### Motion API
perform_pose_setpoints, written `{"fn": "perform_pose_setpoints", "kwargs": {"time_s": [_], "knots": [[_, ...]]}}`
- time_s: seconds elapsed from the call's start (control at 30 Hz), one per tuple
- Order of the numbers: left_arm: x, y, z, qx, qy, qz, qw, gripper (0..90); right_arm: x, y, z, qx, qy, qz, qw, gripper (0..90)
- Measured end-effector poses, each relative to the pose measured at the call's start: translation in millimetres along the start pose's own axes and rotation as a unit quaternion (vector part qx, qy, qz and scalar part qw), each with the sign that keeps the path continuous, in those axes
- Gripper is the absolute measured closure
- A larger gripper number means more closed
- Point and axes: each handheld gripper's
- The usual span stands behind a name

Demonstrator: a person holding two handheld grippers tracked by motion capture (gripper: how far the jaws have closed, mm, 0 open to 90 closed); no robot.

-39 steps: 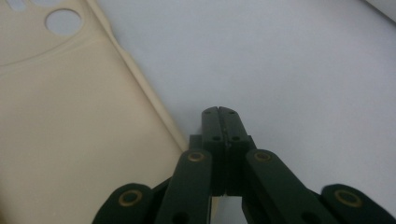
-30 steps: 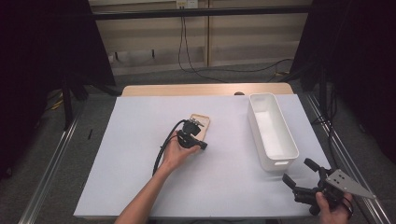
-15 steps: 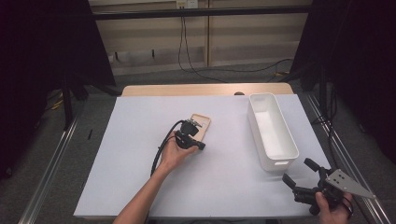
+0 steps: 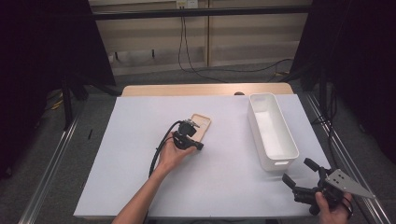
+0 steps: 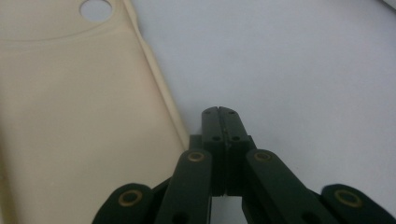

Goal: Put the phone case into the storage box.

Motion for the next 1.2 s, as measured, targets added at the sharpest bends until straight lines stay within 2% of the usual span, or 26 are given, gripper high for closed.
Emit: {"fn": "perform_pose_setpoints", "kwargs": {"time_s": [0.4,0.63,0.8,0.93,0.97,1.0,1.07,1.13,1.17,1.2], "knots": [[2.8,0.5,-3.6,-0.004,0.005,0.007,1.0,90.0,-0.8,-0.5,-0.1,0.002,-0.001,0.0,1.0,0.0],[9.2,3.9,-2.4,-0.009,0.028,0.008,0.9995,90.0,-1.1,-1.0,0.1,0.001,-0.002,0.0,1.0,0.0],[14.9,9.2,-1.6,-0.018,0.05,0.008,0.9986,86.3,-1.1,-1.0,0.1,0.001,-0.001,0.0,1.0,0.0],[19.2,12.7,-2.2,-0.027,0.064,0.015,0.9975,81.5,-0.9,-0.9,0.2,0.001,-0.001,0.0,1.0,0.0],[19.8,13.6,-2.5,-0.026,0.064,0.019,0.9974,73.6,-1.0,-0.8,0.1,0.001,-0.001,0.0,1.0,0.0],[21.1,15.4,-3.5,-0.028,0.068,0.028,0.9969,70.7,-0.9,-0.8,0.1,0.001,-0.001,0.0,1.0,0.0],[21.8,16.4,-4.3,-0.024,0.076,0.024,0.9965,70.1,-0.9,-0.9,0.1,0.001,-0.001,0.0,1.0,0.0],[24.1,18.6,-5.1,-0.025,0.085,0.031,0.9956,65.3,-0.8,-0.8,0.1,0.002,-0.001,0.0,1.0,0.0],[25.3,19.8,-5.4,-0.028,0.088,0.036,0.9951,61.9,-0.8,-0.8,0.1,0.001,-0.001,0.0,1.0,0.0],[26.5,21.0,-5.8,-0.026,0.093,0.039,0.9946,54.4,-0.8,-0.7,0.2,0.002,0.0,0.0,1.0,0.0]]}}
Point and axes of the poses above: each handheld gripper's, and its own axes: x roughly backward along the jaws, z roughly out of its top, y roughly to its right, and after that the axes turned 10 degrees about -x, right-handed
